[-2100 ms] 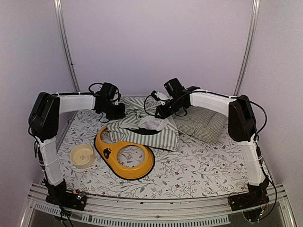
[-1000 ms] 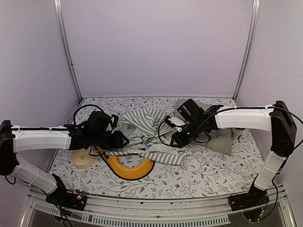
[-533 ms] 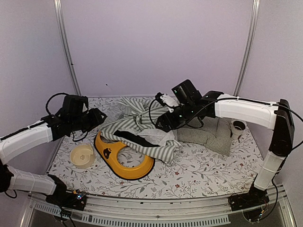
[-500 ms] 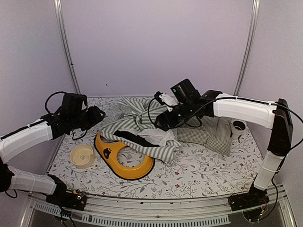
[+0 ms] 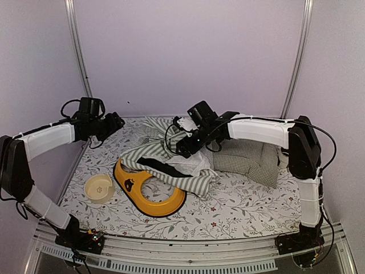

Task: Set up the pet tent
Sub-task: Pick up the tent from the pet food container.

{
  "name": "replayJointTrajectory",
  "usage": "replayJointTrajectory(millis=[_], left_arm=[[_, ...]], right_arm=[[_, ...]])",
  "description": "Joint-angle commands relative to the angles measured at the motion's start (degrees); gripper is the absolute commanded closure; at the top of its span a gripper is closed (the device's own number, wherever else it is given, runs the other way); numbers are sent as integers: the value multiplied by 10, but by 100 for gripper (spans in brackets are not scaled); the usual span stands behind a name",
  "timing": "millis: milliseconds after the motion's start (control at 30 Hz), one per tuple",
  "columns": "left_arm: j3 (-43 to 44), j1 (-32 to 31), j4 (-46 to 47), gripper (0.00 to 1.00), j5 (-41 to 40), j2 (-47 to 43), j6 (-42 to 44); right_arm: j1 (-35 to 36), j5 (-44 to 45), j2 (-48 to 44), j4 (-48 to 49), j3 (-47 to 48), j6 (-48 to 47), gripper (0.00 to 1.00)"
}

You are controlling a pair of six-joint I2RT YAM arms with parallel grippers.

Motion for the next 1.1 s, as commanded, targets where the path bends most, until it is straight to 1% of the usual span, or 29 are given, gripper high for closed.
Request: replayJointTrajectory(millis=[0, 100, 133, 200, 333, 367, 433, 533, 667, 800, 867, 967, 1067], left_arm=[[3, 6, -5, 25, 27, -10, 27], [-19, 11, -12, 23, 29, -32, 29], [-26, 12, -15, 23, 30, -41, 31], [-41, 13, -23, 21, 30, -65, 35], [-67, 17, -39, 19, 34, -114, 43], [-71, 18, -43, 19, 38, -121, 46], [-73, 18, -49, 19, 47, -129, 49], [-73, 18, -47, 19, 62, -132, 50], [-67, 13, -35, 20, 95, -113, 48], [-55, -14, -26, 21, 104, -85, 52], [-46, -31, -24, 23, 110, -67, 59], [-37, -64, -27, 27, 98, -49, 69], [-41, -95, -48, 30, 48, -48, 78]], right_arm=[[-4, 2, 39, -8, 49, -17, 13], [-5, 13, 58, -11, 67, -20, 20], [-4, 16, 62, -13, 68, -21, 25], [-5, 23, 66, -18, 68, -26, 41], [-6, 37, 56, -31, 65, -32, 85], [-6, 42, 50, -35, 66, -34, 92], [-5, 51, 33, -40, 67, -36, 100], [-5, 57, 4, -48, 68, -36, 100], [-6, 69, -20, -62, 70, -35, 100], [-5, 87, -31, -70, 70, -35, 100], [-5, 96, -36, -72, 70, -32, 100], [-5, 107, -41, -73, 71, -32, 100], [-5, 104, -35, -76, 74, -34, 100]])
